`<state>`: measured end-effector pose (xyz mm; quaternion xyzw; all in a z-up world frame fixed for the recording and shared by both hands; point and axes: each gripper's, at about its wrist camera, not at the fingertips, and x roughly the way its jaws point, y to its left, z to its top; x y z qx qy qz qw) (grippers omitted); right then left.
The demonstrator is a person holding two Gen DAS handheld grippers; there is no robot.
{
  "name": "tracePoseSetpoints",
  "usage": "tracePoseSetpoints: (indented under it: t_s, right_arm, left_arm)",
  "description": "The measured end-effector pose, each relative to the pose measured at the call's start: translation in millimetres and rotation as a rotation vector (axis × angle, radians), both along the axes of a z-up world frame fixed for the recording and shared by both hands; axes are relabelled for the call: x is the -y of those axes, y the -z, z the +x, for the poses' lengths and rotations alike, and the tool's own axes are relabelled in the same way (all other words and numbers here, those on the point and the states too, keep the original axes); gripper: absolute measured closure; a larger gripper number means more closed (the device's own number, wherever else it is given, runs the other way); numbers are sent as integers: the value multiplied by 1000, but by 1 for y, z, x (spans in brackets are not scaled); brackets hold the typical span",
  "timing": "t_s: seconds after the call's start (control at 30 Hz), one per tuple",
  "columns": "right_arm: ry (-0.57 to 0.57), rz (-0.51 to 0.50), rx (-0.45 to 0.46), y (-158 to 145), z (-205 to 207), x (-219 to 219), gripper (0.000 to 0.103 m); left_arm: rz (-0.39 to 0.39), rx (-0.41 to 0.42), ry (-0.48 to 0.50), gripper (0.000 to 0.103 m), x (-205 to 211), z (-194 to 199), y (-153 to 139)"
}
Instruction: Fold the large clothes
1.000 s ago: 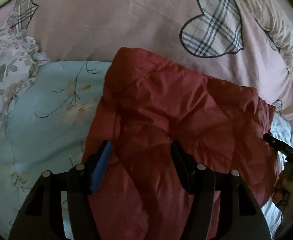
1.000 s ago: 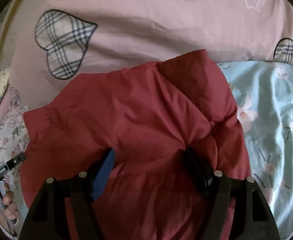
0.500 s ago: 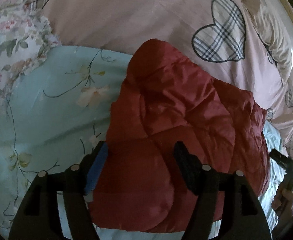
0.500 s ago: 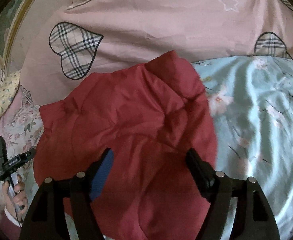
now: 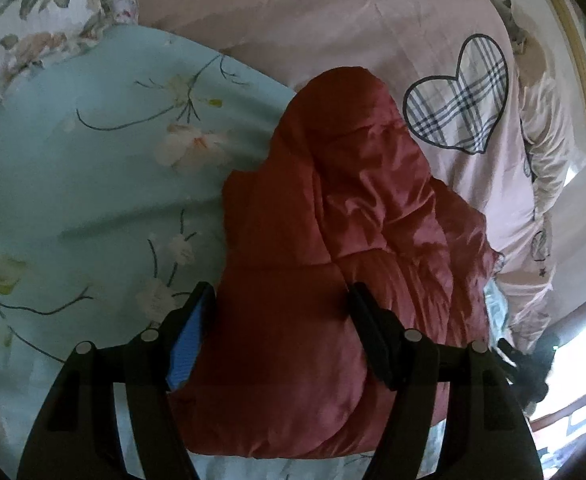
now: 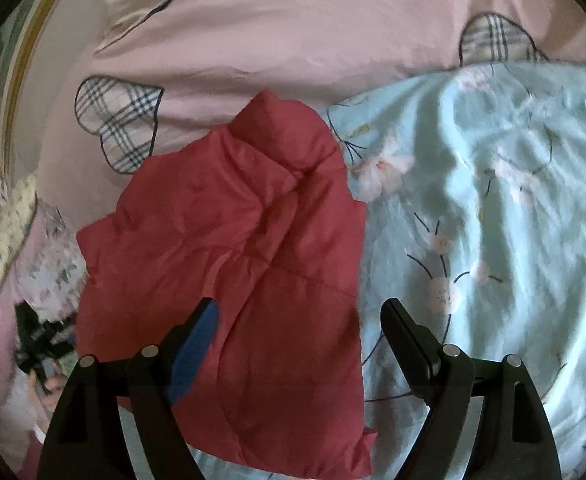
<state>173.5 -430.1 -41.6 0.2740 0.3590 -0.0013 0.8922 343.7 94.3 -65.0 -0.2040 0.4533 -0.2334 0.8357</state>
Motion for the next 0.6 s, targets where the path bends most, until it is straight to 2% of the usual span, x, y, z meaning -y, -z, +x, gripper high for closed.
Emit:
tracePoseSetpoints:
  t_s: [0.07,0.13,0.2,0.37,0.47,0.53,0.6]
  right_arm:
    - [10,57,4,6,3,7,18]
    - [24,128,-2,15,7,16,18]
    - [32,195,-14,27,12,23,16]
    - [23,305,-33,49,23,27,15]
    - [9,338,-37,57,29,25,7]
    - [2,351,-39,60,32,23,6]
    - [-12,351,-37,60,35,20,6]
  left_arm:
    - [-16,-7,9,33,1,1,1]
    - [-43,-17,20,24,2,4,4]
    - [-99,-39,39,19,2,8,8]
    - [-153,-87,52,17,7,21,21]
    - [-170,-109,70,13,13,27,28]
    - [-182,-131,81,6,17,32,34]
    - [-200,-155,89,4,23,36,39]
